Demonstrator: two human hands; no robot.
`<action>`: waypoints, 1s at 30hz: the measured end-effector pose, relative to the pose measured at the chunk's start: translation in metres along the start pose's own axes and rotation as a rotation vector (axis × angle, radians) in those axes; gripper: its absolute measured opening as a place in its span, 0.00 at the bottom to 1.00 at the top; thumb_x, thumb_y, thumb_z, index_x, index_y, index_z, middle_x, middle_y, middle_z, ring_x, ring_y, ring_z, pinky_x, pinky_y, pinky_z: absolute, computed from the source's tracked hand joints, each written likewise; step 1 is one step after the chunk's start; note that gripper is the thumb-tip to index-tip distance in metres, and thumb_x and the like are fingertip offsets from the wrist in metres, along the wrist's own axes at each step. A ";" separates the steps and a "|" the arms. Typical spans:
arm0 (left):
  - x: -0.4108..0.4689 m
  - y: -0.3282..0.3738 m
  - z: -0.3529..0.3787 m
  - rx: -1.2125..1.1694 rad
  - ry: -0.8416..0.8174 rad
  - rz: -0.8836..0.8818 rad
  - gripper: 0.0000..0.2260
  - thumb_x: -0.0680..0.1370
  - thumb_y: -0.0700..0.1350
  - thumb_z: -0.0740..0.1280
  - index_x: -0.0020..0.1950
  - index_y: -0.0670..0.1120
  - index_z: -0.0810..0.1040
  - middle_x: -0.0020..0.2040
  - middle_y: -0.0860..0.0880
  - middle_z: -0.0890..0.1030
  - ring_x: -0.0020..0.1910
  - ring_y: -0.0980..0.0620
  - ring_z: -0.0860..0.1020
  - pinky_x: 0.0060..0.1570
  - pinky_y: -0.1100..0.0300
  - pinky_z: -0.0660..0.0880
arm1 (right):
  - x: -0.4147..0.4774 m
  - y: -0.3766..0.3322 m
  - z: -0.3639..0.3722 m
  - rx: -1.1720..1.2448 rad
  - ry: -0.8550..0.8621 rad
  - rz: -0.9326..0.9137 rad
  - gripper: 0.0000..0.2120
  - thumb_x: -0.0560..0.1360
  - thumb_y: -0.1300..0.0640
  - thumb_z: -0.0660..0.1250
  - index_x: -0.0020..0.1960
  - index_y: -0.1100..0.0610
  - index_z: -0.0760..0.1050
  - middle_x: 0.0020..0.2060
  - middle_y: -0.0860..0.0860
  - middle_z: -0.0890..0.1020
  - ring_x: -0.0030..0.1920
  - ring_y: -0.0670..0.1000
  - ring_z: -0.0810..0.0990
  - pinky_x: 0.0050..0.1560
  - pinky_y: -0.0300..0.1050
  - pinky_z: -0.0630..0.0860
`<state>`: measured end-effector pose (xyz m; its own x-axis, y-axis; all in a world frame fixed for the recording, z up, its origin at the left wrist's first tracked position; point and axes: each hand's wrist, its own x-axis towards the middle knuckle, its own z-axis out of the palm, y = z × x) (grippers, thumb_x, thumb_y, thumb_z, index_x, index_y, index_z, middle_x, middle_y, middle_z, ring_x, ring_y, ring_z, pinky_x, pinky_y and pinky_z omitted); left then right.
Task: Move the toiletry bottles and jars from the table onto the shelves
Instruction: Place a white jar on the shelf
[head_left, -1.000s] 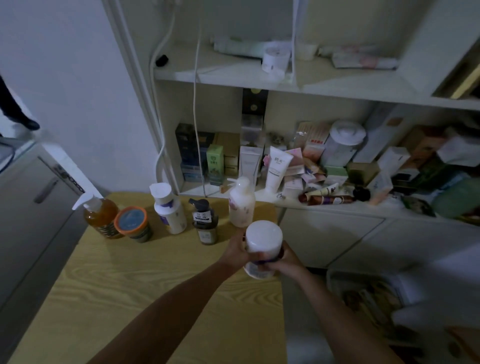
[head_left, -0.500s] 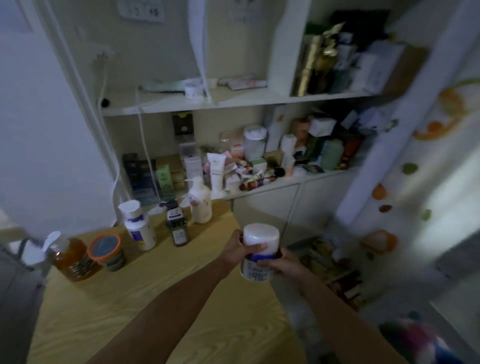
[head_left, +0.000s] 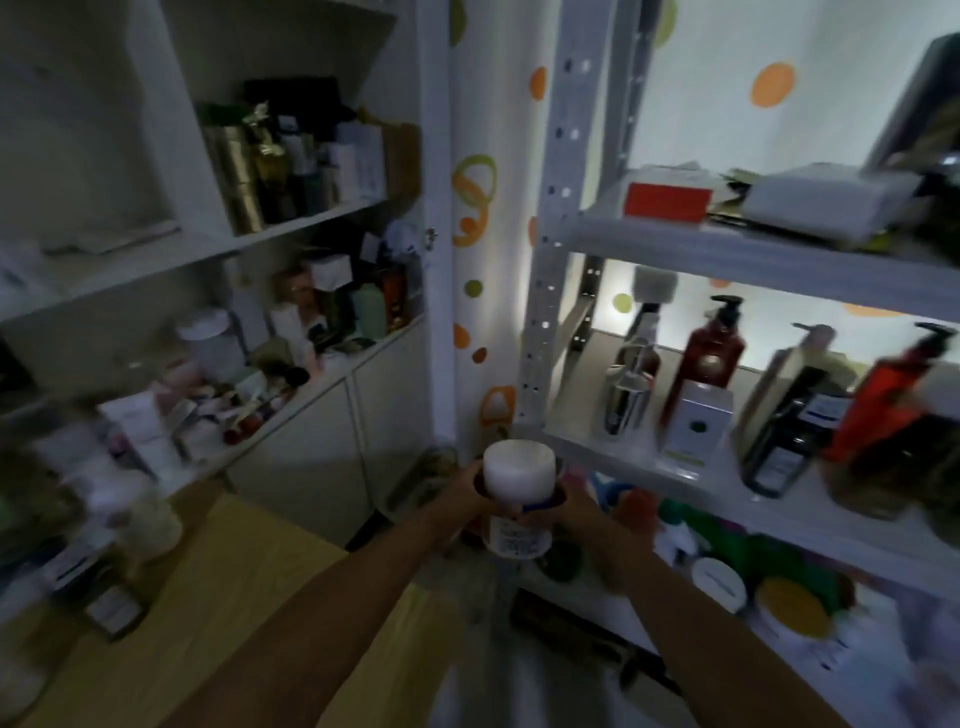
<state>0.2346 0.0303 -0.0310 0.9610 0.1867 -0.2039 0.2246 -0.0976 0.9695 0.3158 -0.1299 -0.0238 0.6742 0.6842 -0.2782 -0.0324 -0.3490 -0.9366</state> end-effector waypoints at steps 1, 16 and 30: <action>0.004 0.008 0.014 0.004 -0.052 0.036 0.54 0.48 0.60 0.82 0.70 0.45 0.66 0.64 0.48 0.74 0.62 0.50 0.74 0.57 0.56 0.77 | -0.009 0.000 -0.011 -0.016 0.048 -0.017 0.33 0.68 0.68 0.74 0.69 0.64 0.63 0.60 0.53 0.71 0.60 0.52 0.70 0.47 0.34 0.76; 0.049 0.052 0.262 0.129 -0.525 0.051 0.27 0.68 0.37 0.75 0.66 0.39 0.72 0.60 0.43 0.78 0.57 0.50 0.78 0.52 0.62 0.77 | -0.192 0.087 -0.191 0.201 0.377 0.125 0.27 0.67 0.68 0.73 0.64 0.62 0.70 0.54 0.55 0.78 0.47 0.47 0.77 0.37 0.33 0.77; 0.015 0.102 0.570 0.121 -0.818 0.106 0.26 0.70 0.39 0.75 0.66 0.42 0.73 0.64 0.43 0.77 0.65 0.42 0.74 0.65 0.48 0.71 | -0.420 0.187 -0.363 0.301 0.719 0.149 0.28 0.64 0.62 0.77 0.60 0.49 0.73 0.55 0.49 0.80 0.57 0.50 0.78 0.53 0.49 0.77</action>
<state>0.3637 -0.5344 -0.0125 0.7813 -0.5940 -0.1919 0.0971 -0.1881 0.9773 0.2940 -0.7152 -0.0051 0.9549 0.0270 -0.2958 -0.2889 -0.1464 -0.9461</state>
